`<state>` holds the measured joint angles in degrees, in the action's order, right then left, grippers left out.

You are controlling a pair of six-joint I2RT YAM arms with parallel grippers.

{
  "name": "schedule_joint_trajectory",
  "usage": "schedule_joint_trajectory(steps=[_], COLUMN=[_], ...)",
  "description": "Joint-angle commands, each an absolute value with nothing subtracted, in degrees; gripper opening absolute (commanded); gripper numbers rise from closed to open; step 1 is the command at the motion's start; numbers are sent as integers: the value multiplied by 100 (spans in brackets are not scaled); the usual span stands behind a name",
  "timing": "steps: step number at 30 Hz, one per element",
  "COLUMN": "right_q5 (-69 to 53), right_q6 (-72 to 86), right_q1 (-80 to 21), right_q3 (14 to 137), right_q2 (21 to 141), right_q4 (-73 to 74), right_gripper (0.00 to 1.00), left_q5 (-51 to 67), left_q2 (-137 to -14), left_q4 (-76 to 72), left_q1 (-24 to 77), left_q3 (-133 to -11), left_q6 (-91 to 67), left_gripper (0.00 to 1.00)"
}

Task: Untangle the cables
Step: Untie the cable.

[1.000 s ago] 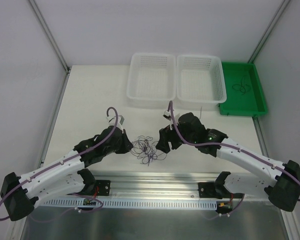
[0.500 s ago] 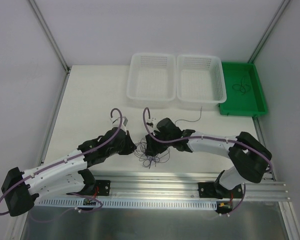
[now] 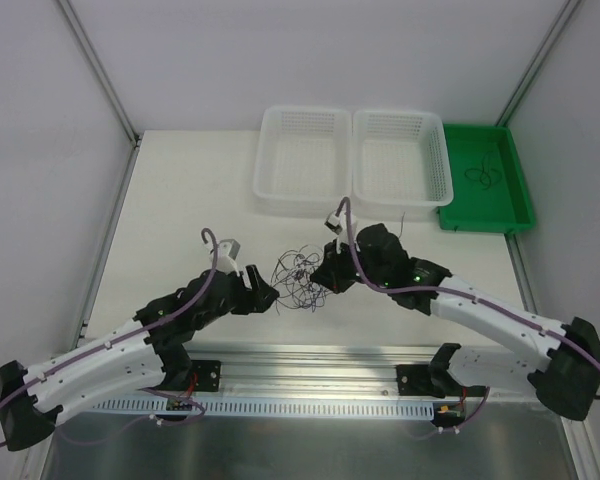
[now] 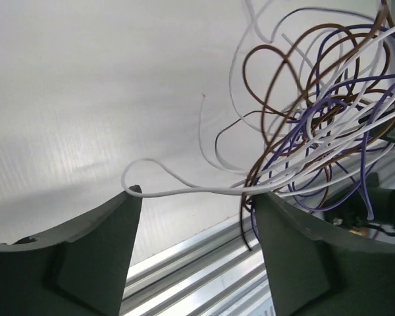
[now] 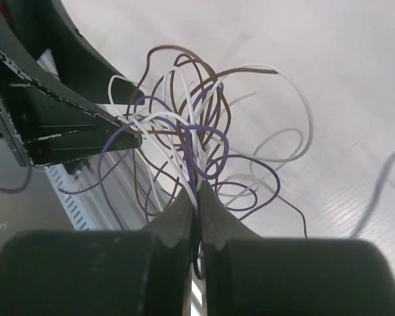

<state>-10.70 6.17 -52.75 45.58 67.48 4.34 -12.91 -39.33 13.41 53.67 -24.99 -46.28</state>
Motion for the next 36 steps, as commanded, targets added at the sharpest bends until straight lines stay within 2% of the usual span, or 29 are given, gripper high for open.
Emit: schedule_joint_trajectory(steps=[1, 3, 4, 11, 18, 26, 29, 32, 36], right_q5=[-940, -1054, -1081, -650, -694, -800, -756, -695, -598], right_q6=[194, 80, 36, -149, -167, -114, -114, -132, -132], right_q1=[-5107, -5089, -5098, -5071, -5071, -5080, -5080, -5071, -5063], right_q3=[4781, 4904, 4939, 4913, 4852, 4790, 4781, 4737, 4685], right_q2=[5952, 5871, 5862, 5976, 5959, 5976, 5977, 5942, 5924], right_q4=[966, 1115, 1238, 1415, 1388, 1248, 1239, 1231, 1230], right_gripper=[1, 1, 1, 1, 1, 1, 1, 1, 1], left_q5=[-1556, -1381, -1267, -36, -308, 324, 746, 852, 975], left_q2=[-3289, -2945, -2788, -2434, -2487, -3673, -4007, -4166, -4263], left_q4=[1160, 1143, 1116, 835, 748, 326, -121, -289, -422], left_q1=[5414, 5405, 5405, 5405, 5405, 5405, 5405, 5405, 5414], left_q3=[-2400, -2382, -2382, -2461, -2417, -2487, -2452, -2435, -2400], left_q6=[-4299, -4053, -3956, -3104, -3252, -2918, -2927, -2936, -3014], left_gripper=[70, 79, 80, 80, 79, 60, 56, 44, 16])
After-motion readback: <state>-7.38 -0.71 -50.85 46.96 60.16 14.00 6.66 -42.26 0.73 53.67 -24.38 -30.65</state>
